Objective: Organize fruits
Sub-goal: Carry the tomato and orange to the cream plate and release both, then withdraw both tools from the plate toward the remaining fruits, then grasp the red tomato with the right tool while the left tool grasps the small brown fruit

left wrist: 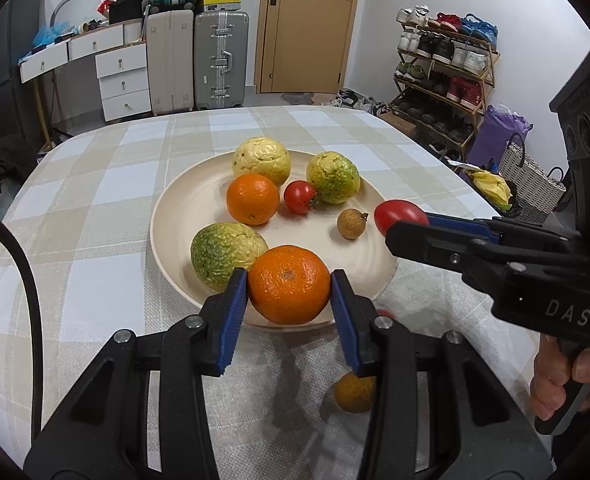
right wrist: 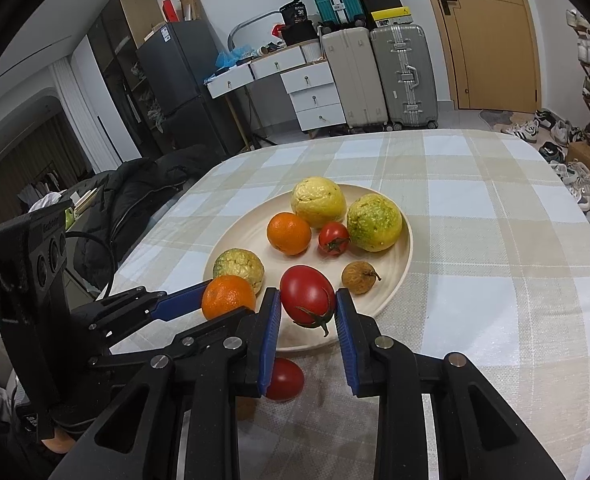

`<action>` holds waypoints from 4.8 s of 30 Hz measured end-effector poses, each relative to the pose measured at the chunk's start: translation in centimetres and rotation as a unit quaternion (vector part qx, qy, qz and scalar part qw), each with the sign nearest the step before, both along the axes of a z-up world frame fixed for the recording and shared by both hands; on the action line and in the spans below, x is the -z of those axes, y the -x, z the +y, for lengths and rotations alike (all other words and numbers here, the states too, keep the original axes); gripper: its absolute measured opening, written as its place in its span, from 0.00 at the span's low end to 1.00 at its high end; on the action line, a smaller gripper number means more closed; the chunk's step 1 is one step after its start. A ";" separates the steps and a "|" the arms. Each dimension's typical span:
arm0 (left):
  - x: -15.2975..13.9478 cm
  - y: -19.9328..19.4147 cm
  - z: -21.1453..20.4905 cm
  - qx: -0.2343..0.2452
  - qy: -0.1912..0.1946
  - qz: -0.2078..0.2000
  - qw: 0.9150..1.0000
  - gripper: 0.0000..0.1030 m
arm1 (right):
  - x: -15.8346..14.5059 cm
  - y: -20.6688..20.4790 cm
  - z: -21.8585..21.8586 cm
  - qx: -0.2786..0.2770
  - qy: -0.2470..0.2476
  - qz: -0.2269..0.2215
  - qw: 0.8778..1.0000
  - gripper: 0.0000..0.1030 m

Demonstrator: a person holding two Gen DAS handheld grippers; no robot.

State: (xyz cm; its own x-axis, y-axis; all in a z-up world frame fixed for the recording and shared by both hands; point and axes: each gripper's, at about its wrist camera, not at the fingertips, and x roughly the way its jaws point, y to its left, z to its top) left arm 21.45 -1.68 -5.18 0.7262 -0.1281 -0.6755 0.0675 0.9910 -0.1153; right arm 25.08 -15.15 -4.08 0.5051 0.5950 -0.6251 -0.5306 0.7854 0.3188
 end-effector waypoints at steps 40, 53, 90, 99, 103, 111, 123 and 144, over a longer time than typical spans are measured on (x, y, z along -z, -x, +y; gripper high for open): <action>1.2 -3.9 2.4 -0.027 0.031 0.033 0.999 0.38 | 1.7 -2.7 0.9 0.007 -0.012 0.042 0.999 0.30; -2.2 0.3 3.1 -0.050 0.038 -0.011 0.998 0.82 | -0.4 0.4 -1.3 0.031 0.003 -0.015 0.999 0.95; -1.2 7.8 2.9 -0.055 -0.006 0.008 0.998 0.99 | 3.5 2.5 -0.2 0.011 0.139 0.021 0.990 1.00; -0.8 7.4 3.8 -0.066 0.000 0.014 0.998 0.99 | 5.0 2.5 1.8 0.016 0.199 0.032 0.979 1.00; -0.6 7.2 3.9 -0.070 -0.003 0.019 0.997 0.99 | 5.1 2.5 2.1 0.021 0.195 0.032 0.980 1.00; -0.5 7.3 3.8 -0.068 -0.006 0.019 0.997 0.99 | 5.2 2.5 2.9 0.015 0.195 0.027 0.980 1.00; -0.2 7.1 4.1 -0.072 -0.003 0.026 0.997 0.99 | 5.0 2.3 4.7 -0.008 0.190 0.018 0.982 0.95; -0.1 7.1 3.9 -0.069 -0.007 0.026 0.997 0.99 | 4.0 4.1 5.0 -0.058 0.173 -0.006 0.983 0.30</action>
State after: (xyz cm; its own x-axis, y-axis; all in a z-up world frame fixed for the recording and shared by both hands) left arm 14.35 2.27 -5.05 0.6996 -0.0196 -0.7143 -0.0755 0.9920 -0.1011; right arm 20.96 -10.16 -8.05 0.4555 0.4014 -0.7946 -0.6255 0.7794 0.0351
